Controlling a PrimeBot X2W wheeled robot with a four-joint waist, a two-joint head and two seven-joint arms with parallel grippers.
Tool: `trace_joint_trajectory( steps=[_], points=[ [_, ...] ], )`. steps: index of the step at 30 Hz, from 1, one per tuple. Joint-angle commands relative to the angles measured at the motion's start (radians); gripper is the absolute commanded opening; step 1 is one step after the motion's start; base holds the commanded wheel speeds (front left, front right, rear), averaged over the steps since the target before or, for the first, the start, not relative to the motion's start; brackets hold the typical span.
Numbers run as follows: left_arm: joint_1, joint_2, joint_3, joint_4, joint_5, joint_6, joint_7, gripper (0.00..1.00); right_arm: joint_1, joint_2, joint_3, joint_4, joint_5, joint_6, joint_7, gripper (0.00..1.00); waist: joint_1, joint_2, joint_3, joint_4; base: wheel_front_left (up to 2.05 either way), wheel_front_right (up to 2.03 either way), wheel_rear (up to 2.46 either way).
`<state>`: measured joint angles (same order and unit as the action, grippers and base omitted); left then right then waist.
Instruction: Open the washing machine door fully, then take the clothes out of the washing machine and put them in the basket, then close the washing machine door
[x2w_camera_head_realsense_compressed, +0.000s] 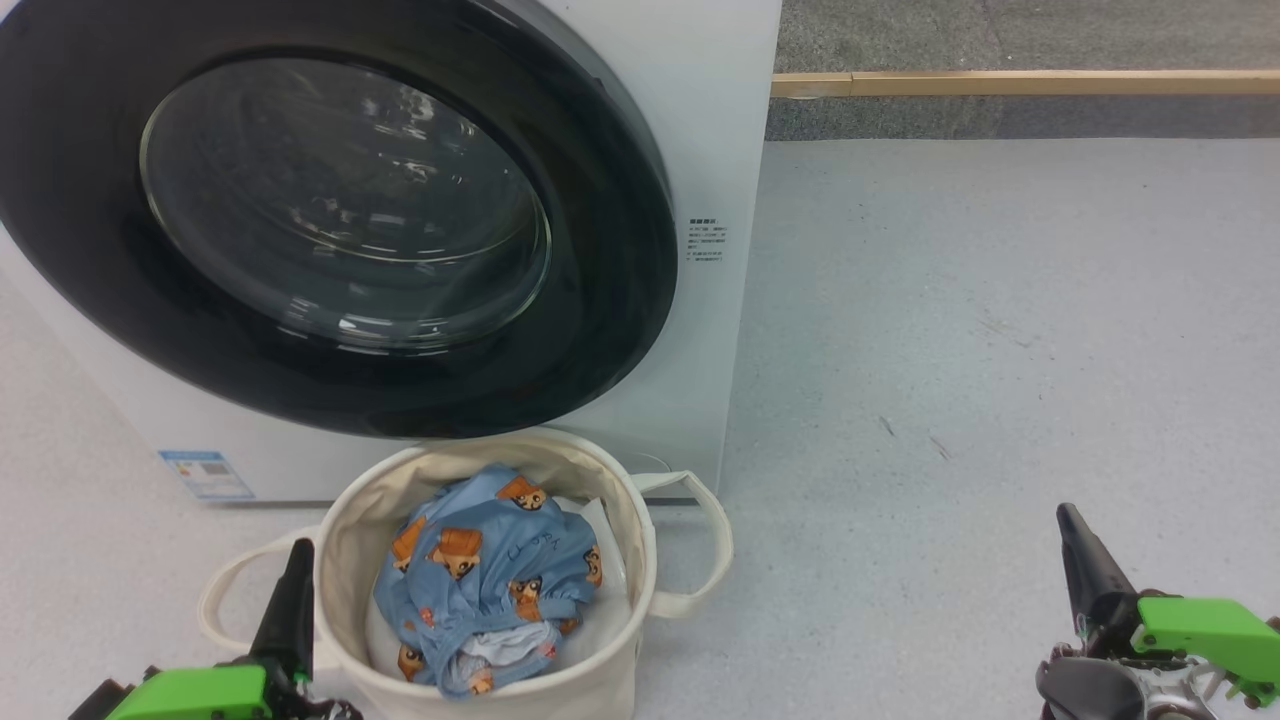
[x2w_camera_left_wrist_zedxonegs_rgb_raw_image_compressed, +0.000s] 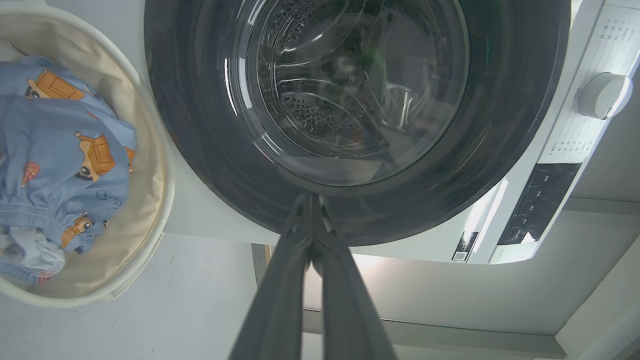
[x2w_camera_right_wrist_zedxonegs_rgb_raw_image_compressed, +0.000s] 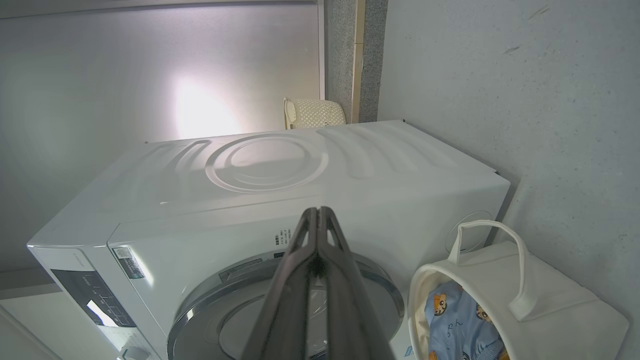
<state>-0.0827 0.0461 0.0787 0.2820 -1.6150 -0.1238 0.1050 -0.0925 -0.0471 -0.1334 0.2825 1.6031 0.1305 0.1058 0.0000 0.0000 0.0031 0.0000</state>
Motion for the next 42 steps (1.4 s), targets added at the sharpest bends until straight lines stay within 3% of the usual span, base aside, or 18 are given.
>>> trace_joint_trajectory(
  steps=[1,42],
  points=[
    [-0.025,0.005,0.034,-0.037,0.006,-0.007,0.008,0.0,-0.015,-0.003,0.019,-0.038,0.005,0.0,0.008,0.0,0.0,0.0,0.0,0.0,0.0,0.0,0.0],
    [-0.025,0.005,0.035,-0.037,0.007,-0.007,0.008,0.0,-0.015,-0.003,0.02,-0.038,0.006,0.0,0.007,0.0,0.0,0.0,0.0,0.0,0.0,0.0,0.0]
  ],
)
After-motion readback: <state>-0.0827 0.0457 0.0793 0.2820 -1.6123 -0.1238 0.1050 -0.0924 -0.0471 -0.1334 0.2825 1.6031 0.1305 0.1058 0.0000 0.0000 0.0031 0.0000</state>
